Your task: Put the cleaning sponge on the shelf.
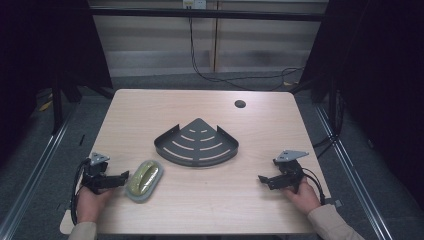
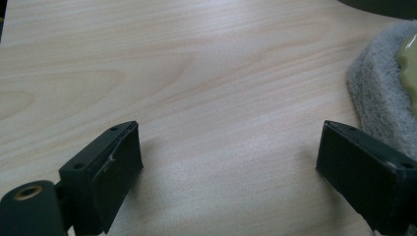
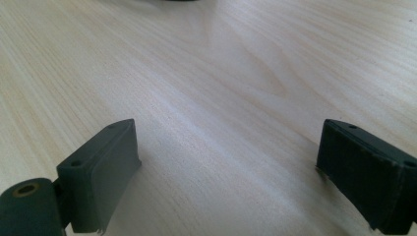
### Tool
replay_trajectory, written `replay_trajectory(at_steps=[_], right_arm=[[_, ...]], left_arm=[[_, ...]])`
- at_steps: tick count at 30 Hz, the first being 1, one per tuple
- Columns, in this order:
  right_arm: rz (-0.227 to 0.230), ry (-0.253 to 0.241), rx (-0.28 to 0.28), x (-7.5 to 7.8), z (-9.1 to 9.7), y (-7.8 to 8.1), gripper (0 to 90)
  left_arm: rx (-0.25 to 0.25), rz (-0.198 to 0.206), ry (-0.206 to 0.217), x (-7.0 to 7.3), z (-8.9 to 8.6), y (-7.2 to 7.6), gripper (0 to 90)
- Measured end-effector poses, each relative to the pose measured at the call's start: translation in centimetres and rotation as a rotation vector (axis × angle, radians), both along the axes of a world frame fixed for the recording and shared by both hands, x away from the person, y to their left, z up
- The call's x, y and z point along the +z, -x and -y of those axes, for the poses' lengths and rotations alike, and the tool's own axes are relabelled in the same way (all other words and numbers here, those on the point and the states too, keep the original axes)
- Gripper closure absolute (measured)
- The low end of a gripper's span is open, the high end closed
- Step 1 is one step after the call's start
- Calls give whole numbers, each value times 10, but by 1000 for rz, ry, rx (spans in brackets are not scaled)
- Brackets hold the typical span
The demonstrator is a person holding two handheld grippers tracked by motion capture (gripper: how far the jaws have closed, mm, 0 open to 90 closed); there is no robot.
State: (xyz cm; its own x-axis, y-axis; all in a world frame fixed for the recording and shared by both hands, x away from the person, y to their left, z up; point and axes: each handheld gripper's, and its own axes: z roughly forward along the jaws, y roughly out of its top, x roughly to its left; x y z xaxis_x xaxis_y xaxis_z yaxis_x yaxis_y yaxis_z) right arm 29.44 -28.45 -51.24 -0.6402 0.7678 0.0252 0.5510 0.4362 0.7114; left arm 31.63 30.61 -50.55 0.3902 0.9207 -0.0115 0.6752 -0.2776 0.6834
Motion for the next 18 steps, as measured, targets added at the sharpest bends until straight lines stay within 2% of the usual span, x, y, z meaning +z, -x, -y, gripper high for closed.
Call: replay_trajectory(at_steps=[3, 7, 9, 11, 12, 13, 14, 15, 16, 18], right_arm=[[2, 0, 2, 0, 0, 0, 81], [1, 0, 1, 0, 0, 0, 81], [1, 0, 1, 0, 0, 0, 81], [2, 0, 1, 0, 0, 0, 81], [1, 1, 0, 0, 0, 0, 81], [1, 1, -1, 0, 0, 0, 80], [2, 1, 1, 0, 0, 0, 80], [2, 1, 1, 0, 0, 0, 80], [1, 3, -4, 0, 0, 0, 81], [1, 3, -4, 0, 0, 0, 80]], left_arm=[[10, -22, -10, 3, 0, -1, 109], [43, -89, -55, 11, 0, -4, 162], [15, -103, -75, 15, 0, -5, 179], [-1, -121, -71, 19, 1, -6, 201], [-15, -147, -72, 23, 1, -6, 212], [-15, -147, -72, 23, 1, -6, 212], [-33, -172, -65, 26, 1, -6, 213], [-33, -172, -65, 26, 1, -6, 214], [-55, -208, -35, 29, 1, -5, 221], [-62, -215, -30, 31, 1, -4, 233]])
